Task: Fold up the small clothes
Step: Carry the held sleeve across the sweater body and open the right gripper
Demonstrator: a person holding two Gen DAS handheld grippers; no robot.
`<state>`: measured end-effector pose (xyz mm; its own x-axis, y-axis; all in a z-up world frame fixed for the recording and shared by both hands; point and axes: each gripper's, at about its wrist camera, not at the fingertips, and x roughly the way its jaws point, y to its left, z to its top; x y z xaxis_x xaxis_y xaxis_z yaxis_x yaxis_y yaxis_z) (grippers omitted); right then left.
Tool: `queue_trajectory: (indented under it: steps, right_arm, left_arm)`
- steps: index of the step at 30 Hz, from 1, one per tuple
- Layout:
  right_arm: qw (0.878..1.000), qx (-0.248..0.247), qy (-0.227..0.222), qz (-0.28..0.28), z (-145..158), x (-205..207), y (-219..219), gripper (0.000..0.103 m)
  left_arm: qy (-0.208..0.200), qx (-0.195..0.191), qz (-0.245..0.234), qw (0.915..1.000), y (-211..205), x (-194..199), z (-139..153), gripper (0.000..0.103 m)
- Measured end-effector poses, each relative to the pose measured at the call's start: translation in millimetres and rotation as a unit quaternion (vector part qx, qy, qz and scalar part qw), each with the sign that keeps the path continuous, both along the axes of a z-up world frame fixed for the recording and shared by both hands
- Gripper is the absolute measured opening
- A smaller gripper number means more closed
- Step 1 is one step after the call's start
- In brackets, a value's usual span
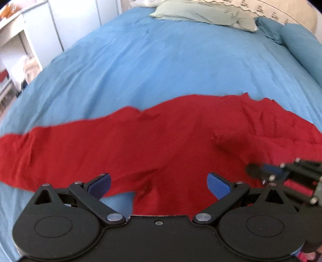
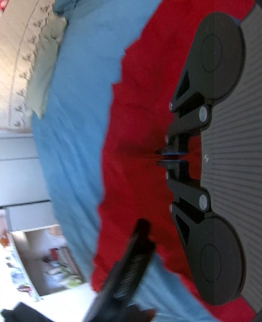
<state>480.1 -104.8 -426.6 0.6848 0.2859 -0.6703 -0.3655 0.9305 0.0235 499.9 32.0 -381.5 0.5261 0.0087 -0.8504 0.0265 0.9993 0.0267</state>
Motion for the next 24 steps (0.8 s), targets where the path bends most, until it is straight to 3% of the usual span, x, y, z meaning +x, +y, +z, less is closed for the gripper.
queue_trajectory:
  steps: [7,10,11,12,15,18,21,24]
  right_arm:
    - [0.999,-0.036,0.011,0.037,-22,-12,3,0.028]
    - [0.997,-0.047,0.013,0.061,-16,-16,5,0.053]
    - [0.997,-0.047,0.013,0.061,-11,-21,2,0.068]
    - [0.997,-0.046,0.012,0.057,-6,-28,-4,0.076]
    - [0.998,-0.045,0.022,0.034,9,-49,-27,0.079]
    - [0.998,-0.063,0.031,0.003,21,-68,-44,0.081]
    - [0.996,-0.064,0.038,-0.04,27,-86,-65,0.086]
    - [0.995,-0.03,0.044,-0.082,29,-93,-80,0.086]
  left_arm:
    - [0.013,-0.069,0.008,0.9975,11,-1,-8,0.103]
    - [0.015,-0.089,-0.006,0.9959,2,1,-4,0.103]
    - [0.019,-0.101,-0.014,0.9946,-3,2,-4,0.103]
    - [0.026,-0.112,-0.021,0.9932,-7,3,-4,0.103]
    - [0.042,-0.136,-0.046,0.9888,-30,4,-6,0.101]
    - [0.048,-0.148,-0.05,0.9866,-48,9,-11,0.093]
    - [0.04,-0.152,-0.034,0.987,-59,15,-20,0.086]
    - [0.035,-0.152,-0.018,0.9876,-66,20,-32,0.077]
